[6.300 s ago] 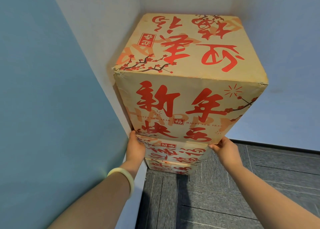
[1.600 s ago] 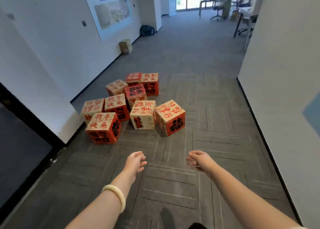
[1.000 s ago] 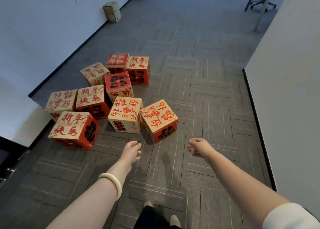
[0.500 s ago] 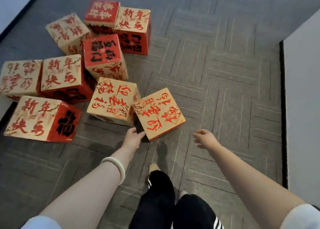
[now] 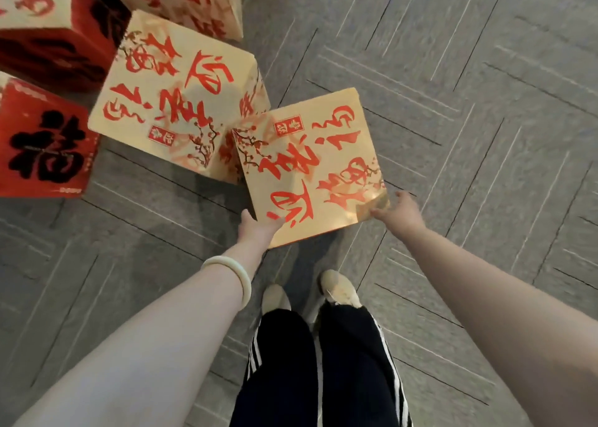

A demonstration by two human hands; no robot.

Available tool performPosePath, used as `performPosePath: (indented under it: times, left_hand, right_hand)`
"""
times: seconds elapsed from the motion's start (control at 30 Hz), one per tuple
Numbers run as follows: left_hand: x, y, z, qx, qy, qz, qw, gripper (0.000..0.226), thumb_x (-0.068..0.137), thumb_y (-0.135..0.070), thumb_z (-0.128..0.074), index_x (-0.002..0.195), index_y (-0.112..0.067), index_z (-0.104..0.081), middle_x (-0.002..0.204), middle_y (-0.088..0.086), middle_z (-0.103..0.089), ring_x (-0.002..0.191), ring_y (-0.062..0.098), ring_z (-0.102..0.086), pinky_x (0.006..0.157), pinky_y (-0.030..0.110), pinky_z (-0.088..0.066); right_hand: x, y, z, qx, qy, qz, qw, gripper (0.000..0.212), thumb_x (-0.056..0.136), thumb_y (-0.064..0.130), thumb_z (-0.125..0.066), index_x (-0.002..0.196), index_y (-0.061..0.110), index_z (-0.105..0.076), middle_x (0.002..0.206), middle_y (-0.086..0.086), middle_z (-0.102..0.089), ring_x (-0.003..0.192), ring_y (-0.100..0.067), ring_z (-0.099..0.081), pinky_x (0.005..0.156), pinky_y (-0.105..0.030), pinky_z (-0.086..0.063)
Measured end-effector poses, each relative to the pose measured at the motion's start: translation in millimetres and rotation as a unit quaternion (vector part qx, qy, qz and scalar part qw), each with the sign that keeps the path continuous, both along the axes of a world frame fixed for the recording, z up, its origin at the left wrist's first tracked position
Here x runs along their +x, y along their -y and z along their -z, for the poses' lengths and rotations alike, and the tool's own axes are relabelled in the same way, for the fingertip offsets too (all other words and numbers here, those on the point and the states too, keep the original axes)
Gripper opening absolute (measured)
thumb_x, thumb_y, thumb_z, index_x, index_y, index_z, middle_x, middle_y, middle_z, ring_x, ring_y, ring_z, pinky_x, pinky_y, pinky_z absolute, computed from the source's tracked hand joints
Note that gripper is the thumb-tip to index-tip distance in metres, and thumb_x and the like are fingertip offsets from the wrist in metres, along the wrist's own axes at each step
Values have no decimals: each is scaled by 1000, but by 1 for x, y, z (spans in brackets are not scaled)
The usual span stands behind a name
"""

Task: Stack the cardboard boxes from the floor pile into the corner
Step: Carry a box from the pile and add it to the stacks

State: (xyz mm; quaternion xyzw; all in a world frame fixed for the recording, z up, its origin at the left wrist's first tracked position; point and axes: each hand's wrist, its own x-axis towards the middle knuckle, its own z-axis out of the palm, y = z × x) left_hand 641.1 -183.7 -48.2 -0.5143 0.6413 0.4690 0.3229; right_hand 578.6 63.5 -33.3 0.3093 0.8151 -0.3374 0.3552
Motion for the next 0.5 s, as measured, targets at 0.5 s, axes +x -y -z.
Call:
performPosePath:
  times: [0.5]
  left_hand:
    - [-40, -5, -48, -22, -129, -44, 990, 41, 90, -27, -60, 127, -16, -49, 117, 1, -60, 106, 20, -56, 83, 34, -48]
  right_hand:
    - [-58, -17, -55, -52, -56, -16, 997, 52, 86, 23, -65, 132, 9, -46, 128, -7, -55, 117, -26, -52, 92, -37, -43]
